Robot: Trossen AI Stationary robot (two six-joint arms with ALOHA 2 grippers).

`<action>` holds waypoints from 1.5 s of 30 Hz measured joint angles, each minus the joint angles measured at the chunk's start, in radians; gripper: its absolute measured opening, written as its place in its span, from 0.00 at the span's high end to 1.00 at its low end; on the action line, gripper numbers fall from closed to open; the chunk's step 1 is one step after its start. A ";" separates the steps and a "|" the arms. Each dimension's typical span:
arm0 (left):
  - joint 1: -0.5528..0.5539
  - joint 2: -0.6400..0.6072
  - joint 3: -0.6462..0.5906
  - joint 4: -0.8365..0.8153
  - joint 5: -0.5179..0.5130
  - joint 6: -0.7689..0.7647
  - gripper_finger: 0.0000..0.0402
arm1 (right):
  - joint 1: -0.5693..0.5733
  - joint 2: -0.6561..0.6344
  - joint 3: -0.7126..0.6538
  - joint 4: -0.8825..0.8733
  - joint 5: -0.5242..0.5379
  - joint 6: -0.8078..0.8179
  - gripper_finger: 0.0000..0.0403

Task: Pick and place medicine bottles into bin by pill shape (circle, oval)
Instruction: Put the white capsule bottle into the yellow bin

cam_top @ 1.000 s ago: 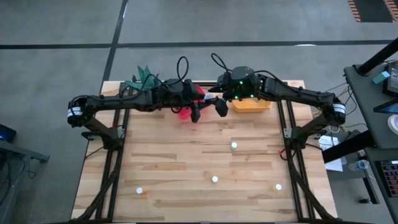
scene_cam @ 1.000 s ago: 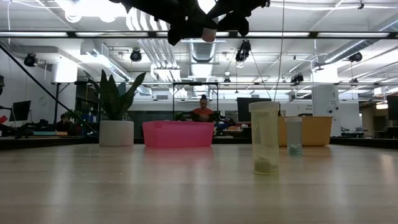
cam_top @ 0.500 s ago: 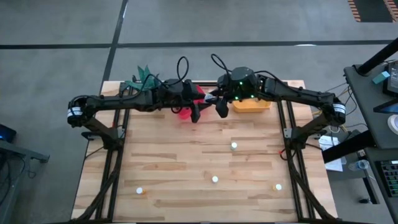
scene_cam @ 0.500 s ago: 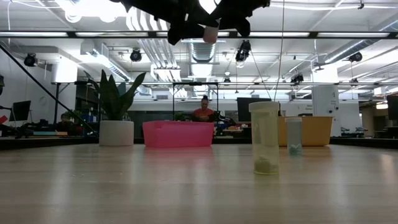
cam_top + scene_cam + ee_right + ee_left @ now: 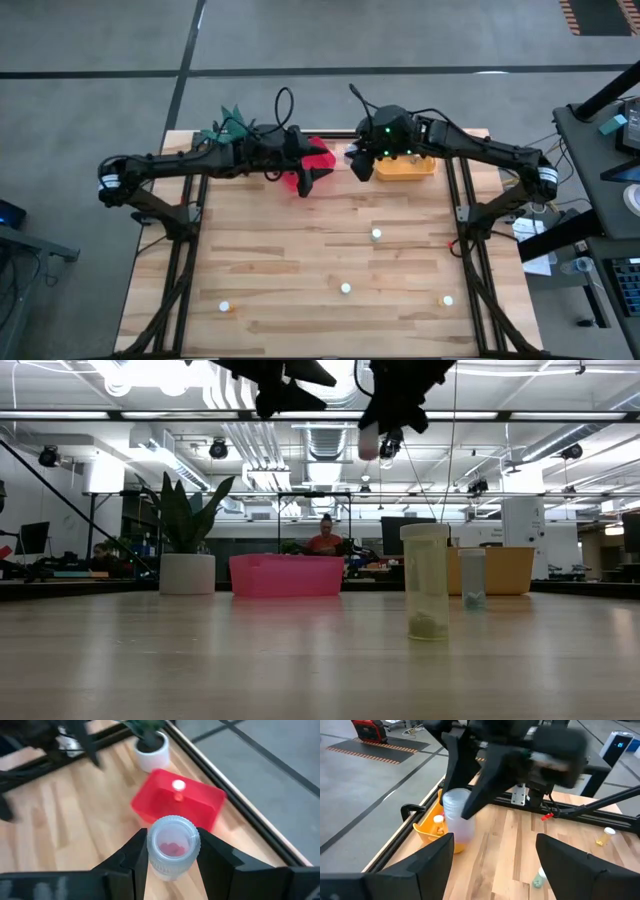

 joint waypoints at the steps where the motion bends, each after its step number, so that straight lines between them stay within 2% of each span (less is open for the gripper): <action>1: 0.000 -0.009 0.000 -0.002 -0.007 0.000 0.34 | -0.009 -0.004 -0.004 -0.010 0.008 -0.001 0.68; 7: 0.002 -0.051 0.000 -0.019 -0.035 -0.002 0.34 | -0.074 -0.053 -0.079 -0.010 0.029 0.017 0.68; 19: 0.003 -0.074 0.000 -0.019 -0.079 -0.002 0.34 | -0.200 -0.165 -0.317 -0.002 0.219 0.213 0.68; 24: 0.004 -0.074 0.000 -0.019 -0.082 -0.002 0.34 | -0.224 -0.213 -0.458 0.068 0.303 0.242 0.68; 27: 0.004 -0.074 0.000 -0.021 -0.084 -0.002 0.34 | -0.241 -0.230 -0.522 0.105 0.298 0.295 0.68; 29: 0.004 -0.074 0.000 -0.020 -0.084 -0.002 0.34 | -0.258 -0.244 -0.548 0.139 0.221 0.352 0.68; 30: 0.004 -0.074 0.000 -0.021 -0.084 -0.002 0.34 | -0.270 -0.252 -0.560 0.185 0.141 0.379 0.68; 34: 0.004 -0.074 0.000 -0.020 -0.103 -0.001 0.34 | -0.344 -0.268 -0.610 0.460 -0.341 0.601 0.68; 36: 0.004 -0.074 0.000 -0.020 -0.103 -0.001 0.34 | -0.372 -0.263 -0.639 0.664 -0.564 0.746 0.68; 38: 0.004 -0.073 0.000 -0.020 -0.103 -0.001 0.34 | -0.383 -0.250 -0.665 0.929 -0.728 0.900 0.68; 40: 0.004 -0.073 0.000 -0.020 -0.103 -0.001 0.34 | -0.380 -0.234 -0.680 1.202 -0.798 1.060 0.68; 42: 0.004 -0.073 0.000 -0.020 -0.103 -0.001 0.34 | -0.378 -0.215 -0.687 1.446 -0.812 1.200 0.68; 43: 0.004 -0.073 -0.001 -0.020 -0.103 -0.001 0.34 | -0.379 -0.205 -0.687 1.555 -0.805 1.258 0.68; 45: 0.004 -0.073 -0.001 -0.020 -0.104 -0.001 0.34 | -0.379 -0.193 -0.688 1.705 -0.718 1.367 0.68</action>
